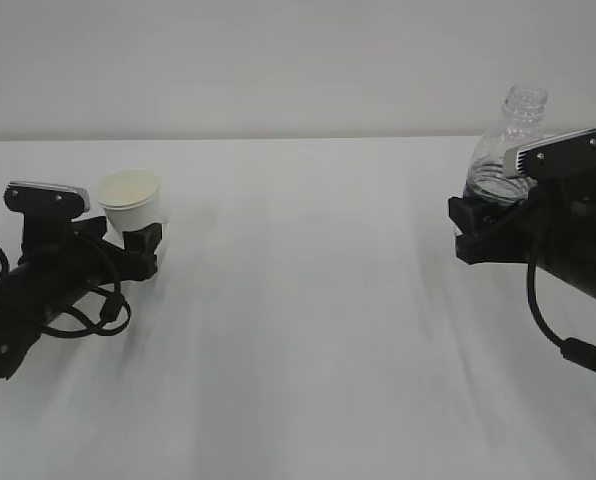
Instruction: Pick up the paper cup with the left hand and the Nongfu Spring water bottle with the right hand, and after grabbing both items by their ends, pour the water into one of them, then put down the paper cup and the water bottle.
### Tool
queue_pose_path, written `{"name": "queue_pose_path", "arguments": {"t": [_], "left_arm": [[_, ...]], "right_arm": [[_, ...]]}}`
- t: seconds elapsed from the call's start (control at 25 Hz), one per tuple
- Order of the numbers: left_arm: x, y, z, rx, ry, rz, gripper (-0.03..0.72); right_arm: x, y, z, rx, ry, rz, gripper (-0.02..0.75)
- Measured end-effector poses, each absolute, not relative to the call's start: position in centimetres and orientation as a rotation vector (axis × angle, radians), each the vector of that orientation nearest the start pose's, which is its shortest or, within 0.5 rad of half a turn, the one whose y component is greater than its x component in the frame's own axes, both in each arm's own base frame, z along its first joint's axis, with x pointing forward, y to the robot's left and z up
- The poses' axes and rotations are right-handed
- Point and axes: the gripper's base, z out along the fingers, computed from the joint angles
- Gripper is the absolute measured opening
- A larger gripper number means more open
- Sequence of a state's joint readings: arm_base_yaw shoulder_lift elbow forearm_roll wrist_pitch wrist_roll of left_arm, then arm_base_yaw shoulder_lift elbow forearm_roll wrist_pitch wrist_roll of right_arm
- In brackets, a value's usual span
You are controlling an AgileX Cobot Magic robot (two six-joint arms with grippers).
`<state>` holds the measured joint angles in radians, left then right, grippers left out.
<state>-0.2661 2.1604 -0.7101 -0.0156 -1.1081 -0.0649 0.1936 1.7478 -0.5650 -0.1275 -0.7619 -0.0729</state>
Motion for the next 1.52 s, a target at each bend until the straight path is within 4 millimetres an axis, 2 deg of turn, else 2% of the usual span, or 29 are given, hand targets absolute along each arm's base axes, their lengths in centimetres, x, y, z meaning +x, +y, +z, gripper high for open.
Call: {"name": "queue_pose_path", "arguments": {"t": [0.32,1.12,1.52], "left_arm": [[36.0,-8.7,7.9,0.144,1.827,-0.209,0.593],[37.3,-8.9,6.0,0.167,1.853,-0.21,0.591],[38.7,-9.2,6.0,0.164,1.815,-0.214,0.591]], "right_arm": [[30.0,6.7,15.1,-0.399,1.866,0.103,0.491],[30.0,6.7,15.1,-0.397,1.867,0.104,0.491],[30.0,6.7,15.1,-0.397,1.867,0.104,0.491]]}}
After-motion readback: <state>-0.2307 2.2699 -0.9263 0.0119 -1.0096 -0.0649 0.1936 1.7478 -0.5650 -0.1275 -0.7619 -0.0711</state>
